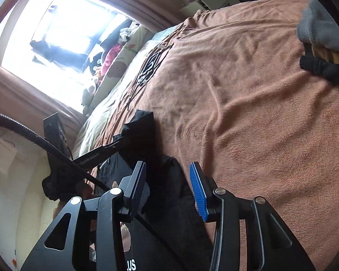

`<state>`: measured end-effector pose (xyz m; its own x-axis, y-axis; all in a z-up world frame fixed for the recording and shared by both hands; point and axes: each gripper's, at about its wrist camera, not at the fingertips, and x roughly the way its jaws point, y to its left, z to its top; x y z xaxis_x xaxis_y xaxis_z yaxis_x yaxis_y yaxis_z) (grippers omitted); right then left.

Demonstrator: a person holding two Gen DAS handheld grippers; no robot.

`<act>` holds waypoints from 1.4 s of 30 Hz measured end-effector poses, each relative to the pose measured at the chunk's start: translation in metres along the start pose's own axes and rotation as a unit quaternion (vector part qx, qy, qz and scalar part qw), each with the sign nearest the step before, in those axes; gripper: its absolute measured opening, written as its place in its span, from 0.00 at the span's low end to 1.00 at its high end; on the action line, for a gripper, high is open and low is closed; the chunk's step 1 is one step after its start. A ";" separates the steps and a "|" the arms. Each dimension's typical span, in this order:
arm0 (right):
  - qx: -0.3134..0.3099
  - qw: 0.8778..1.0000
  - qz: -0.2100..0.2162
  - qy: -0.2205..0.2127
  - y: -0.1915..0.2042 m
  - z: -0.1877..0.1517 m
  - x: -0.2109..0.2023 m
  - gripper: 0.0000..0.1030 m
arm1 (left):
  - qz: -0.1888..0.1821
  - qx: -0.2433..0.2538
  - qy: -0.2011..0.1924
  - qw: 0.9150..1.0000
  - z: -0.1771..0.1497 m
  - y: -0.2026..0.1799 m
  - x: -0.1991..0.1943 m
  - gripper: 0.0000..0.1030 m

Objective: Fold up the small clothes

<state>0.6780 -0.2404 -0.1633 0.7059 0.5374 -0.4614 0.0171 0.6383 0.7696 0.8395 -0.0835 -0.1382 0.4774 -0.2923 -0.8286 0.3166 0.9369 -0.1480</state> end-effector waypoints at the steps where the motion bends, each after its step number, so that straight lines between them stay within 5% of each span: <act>1: -0.005 1.000 -0.001 0.000 0.001 0.000 0.002 0.37 | 0.002 -0.004 -0.003 1.000 0.002 0.005 -0.004 0.10; 12: -0.030 0.999 -0.011 0.020 0.019 -0.010 0.037 0.37 | 0.047 -0.082 -0.039 0.995 -0.016 0.088 -0.051 0.10; 29: -0.052 0.998 -0.027 0.033 0.031 -0.012 0.051 0.37 | 0.101 -0.168 0.005 0.981 -0.060 0.173 -0.029 0.13; 42: -0.128 0.989 -0.061 0.050 0.074 -0.026 0.029 0.43 | 0.087 -0.198 -0.027 0.976 -0.117 0.180 -0.140 0.13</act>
<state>0.6812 -0.1634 -0.1316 0.6358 0.4920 -0.5947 -0.0918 0.8132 0.5747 0.7339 0.1486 -0.1119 0.5411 -0.1210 -0.8322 -0.1095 0.9711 -0.2123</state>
